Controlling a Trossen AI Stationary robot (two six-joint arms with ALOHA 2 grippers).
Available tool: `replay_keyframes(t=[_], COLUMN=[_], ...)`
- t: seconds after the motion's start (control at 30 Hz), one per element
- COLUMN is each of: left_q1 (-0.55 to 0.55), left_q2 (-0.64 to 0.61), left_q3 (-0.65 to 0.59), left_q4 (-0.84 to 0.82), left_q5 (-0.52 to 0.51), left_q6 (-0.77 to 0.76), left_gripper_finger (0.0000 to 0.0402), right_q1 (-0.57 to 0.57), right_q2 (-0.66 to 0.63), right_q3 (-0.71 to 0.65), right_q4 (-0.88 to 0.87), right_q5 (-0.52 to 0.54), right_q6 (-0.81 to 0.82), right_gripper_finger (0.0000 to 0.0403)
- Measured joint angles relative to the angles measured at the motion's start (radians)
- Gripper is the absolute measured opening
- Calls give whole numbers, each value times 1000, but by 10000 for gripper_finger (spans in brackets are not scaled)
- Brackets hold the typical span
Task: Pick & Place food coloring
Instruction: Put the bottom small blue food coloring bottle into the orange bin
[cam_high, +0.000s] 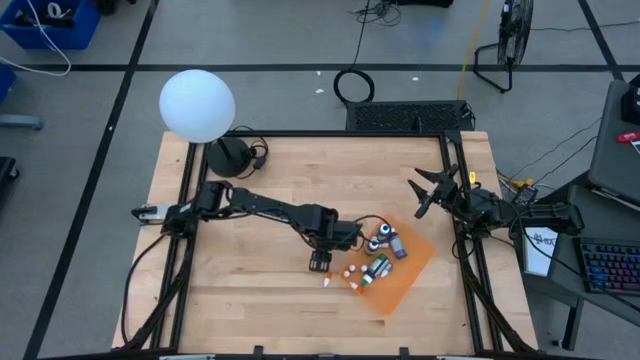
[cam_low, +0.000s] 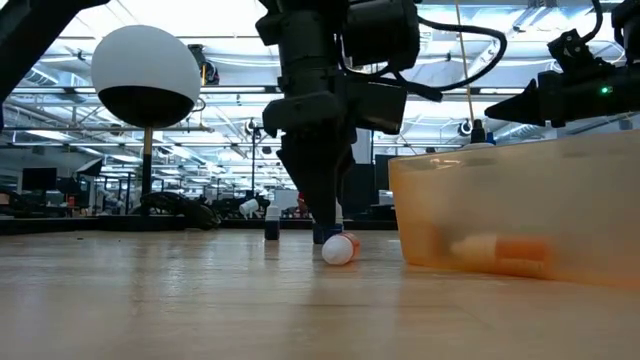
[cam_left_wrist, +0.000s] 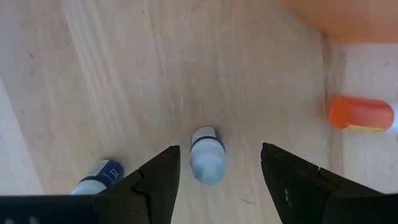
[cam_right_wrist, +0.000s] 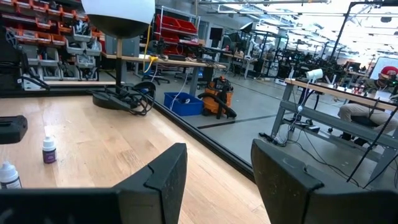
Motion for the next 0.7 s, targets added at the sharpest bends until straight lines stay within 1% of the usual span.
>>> replay_keyframes(t=[0.6,0.7], left_q1=[1,1], left_q2=[-1,-1], left_q3=[0,0], left_q4=[16,16], left_q5=[-9,-9], left_q6=[12,15], left_gripper_finger=[223,217], right_q1=[0,0], right_q2=[0,0], right_q3=[0,0], right_q4=[0,0], right_q5=[0,0], right_q6=[0,0], right_gripper_finger=[167,167])
